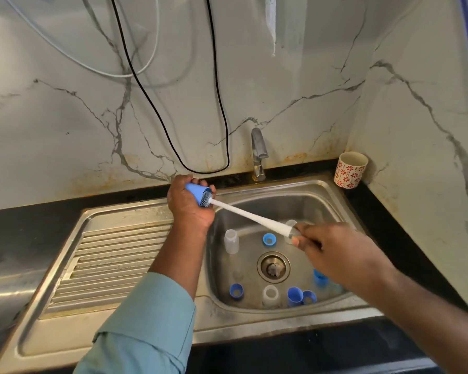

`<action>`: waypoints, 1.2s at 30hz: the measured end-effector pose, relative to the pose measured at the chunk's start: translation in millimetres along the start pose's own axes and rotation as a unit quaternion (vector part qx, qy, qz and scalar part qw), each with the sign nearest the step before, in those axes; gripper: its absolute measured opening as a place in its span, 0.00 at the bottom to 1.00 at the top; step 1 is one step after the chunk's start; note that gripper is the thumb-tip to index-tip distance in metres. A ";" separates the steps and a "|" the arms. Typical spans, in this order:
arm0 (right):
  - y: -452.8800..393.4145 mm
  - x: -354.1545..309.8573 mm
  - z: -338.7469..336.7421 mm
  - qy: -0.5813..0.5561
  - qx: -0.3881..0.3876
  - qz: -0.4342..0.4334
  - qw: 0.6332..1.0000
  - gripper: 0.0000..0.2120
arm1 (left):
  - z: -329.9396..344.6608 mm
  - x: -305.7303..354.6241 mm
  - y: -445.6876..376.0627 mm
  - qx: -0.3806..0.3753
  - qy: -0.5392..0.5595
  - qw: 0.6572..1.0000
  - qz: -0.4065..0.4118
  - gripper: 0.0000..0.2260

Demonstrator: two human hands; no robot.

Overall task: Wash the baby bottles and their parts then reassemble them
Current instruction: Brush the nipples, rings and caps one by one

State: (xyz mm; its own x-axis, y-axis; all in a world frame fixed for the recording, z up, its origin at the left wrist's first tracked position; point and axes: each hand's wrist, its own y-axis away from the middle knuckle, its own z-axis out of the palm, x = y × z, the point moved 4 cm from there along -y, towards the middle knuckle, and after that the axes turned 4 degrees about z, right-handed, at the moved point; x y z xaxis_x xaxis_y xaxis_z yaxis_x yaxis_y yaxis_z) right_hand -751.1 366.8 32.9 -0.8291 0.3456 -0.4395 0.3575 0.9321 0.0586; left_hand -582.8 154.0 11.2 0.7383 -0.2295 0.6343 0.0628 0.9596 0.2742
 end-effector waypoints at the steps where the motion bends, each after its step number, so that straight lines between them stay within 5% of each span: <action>1: 5.5 -5.8 1.4 0.059 0.059 -0.033 0.996 0.14 | -1.5 -0.7 -1.1 0.006 0.005 1.000 0.007 0.07; 5: 1.9 -12.2 17.5 0.062 0.132 -0.031 0.989 0.20 | 14.5 4.5 -1.0 0.018 0.044 0.998 0.028 0.06; 7: 2.5 -17.6 22.3 0.097 0.161 -0.118 0.975 0.19 | 10.6 11.4 -4.3 0.049 0.036 0.998 0.019 0.05; 10: -5.2 -18.7 1.8 0.201 0.265 -0.268 0.904 0.14 | -8.6 13.1 -17.3 0.071 -0.039 0.996 -0.038 0.07; 13: -31.3 -22.1 -30.2 0.231 0.354 -0.249 0.871 0.13 | -16.2 6.3 -20.9 0.053 -0.078 0.993 -0.069 0.07; 15: -44.9 -33.6 -24.0 0.237 0.272 -0.248 0.899 0.13 | -16.0 11.2 -25.1 0.052 -0.071 0.994 -0.065 0.06; 17: -55.5 -34.6 -7.4 0.127 0.064 -0.143 0.980 0.16 | -18.4 19.4 -34.4 0.047 -0.025 0.995 -0.090 0.02; 19: -55.4 -30.3 -1.0 0.008 -0.018 -0.062 0.998 0.16 | -21.5 24.1 -44.3 0.039 -0.003 0.995 -0.092 0.03; 24: -58.4 -38.0 5.9 0.223 0.192 -0.173 0.940 0.25 | -32.8 22.2 -55.2 0.068 -0.052 0.995 -0.050 0.11; 31: -65.1 -23.2 19.8 0.193 0.163 -0.180 0.951 0.27 | -28.6 7.2 -71.9 0.091 -0.055 0.994 -0.033 0.22; 36: -62.5 7.1 7.5 0.190 0.163 -0.162 0.955 0.25 | -18.4 -16.4 -68.3 0.038 -0.058 0.994 -0.082 0.11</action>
State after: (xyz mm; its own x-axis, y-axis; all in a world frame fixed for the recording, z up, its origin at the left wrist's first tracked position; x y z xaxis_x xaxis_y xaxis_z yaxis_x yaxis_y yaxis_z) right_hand -776.1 310.2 19.4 -0.9929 0.1161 -0.0272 0.1185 0.9349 -0.3345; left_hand -586.9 95.2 -31.2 0.6389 -0.4032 0.6551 0.1208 0.8937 0.4321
